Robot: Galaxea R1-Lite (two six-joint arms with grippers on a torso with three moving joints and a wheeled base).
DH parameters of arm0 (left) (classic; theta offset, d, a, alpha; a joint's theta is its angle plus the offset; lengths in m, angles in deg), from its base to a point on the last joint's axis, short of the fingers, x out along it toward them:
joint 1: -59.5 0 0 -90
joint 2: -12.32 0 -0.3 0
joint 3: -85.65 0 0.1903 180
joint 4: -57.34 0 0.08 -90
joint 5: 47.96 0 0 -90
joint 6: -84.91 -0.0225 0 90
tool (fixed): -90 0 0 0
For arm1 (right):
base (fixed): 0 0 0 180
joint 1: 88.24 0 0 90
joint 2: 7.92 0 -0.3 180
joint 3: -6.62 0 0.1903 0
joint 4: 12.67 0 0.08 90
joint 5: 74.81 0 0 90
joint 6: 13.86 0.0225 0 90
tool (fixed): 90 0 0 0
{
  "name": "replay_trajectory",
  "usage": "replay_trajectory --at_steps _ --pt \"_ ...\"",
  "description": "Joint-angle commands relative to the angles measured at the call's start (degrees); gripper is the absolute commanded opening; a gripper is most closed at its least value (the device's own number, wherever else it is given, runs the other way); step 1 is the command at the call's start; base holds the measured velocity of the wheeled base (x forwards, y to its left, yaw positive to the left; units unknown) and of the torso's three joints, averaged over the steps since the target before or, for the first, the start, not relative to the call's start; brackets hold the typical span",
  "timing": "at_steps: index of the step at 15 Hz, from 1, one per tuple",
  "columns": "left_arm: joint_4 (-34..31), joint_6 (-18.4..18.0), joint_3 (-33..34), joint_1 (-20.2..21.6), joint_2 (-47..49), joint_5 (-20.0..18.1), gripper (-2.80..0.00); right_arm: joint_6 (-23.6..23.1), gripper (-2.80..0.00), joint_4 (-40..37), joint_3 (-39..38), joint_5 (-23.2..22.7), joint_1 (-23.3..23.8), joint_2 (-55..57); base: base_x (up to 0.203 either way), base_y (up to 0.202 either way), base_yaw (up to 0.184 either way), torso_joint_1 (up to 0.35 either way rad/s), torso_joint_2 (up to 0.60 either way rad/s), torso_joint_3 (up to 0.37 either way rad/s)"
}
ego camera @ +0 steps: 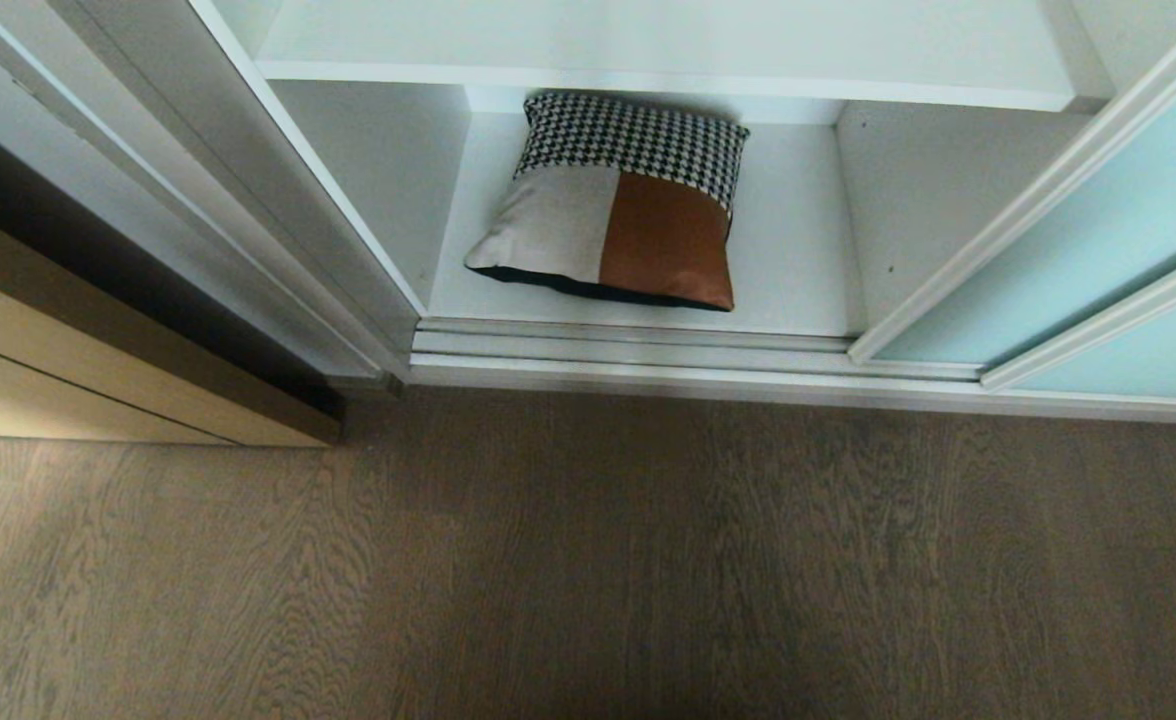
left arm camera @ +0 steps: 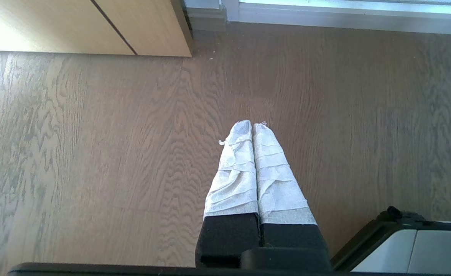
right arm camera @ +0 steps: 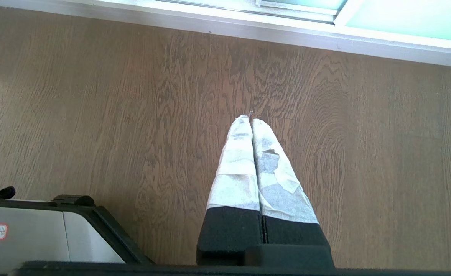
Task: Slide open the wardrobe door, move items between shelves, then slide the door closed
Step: Place the pillow on the higher shelf
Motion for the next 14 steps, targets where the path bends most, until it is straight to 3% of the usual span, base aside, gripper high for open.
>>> replay_trajectory --at_steps 1,3,8,14 --pt "0.0 0.2 0.0 0.0 0.2 0.0 -2.80 0.0 -2.80 0.0 0.0 0.0 0.0 -0.1 0.000 0.000 0.000 0.000 0.00 0.000" --pt "0.0 0.2 0.0 0.0 0.2 0.0 -2.80 0.0 -2.80 0.0 0.0 0.0 0.0 -0.1 0.066 0.000 -0.001 0.001 0.00 0.002" --pt "0.1 0.9 0.0 0.0 0.2 0.0 -2.80 0.0 -2.80 0.0 0.0 0.0 0.0 -0.1 0.187 0.000 0.000 0.004 0.00 0.002" --pt "0.0 1.1 0.0 0.0 0.2 0.1 -2.80 0.0 -2.80 0.0 0.0 0.0 0.0 -0.1 0.011 0.000 0.000 0.002 0.00 0.000"
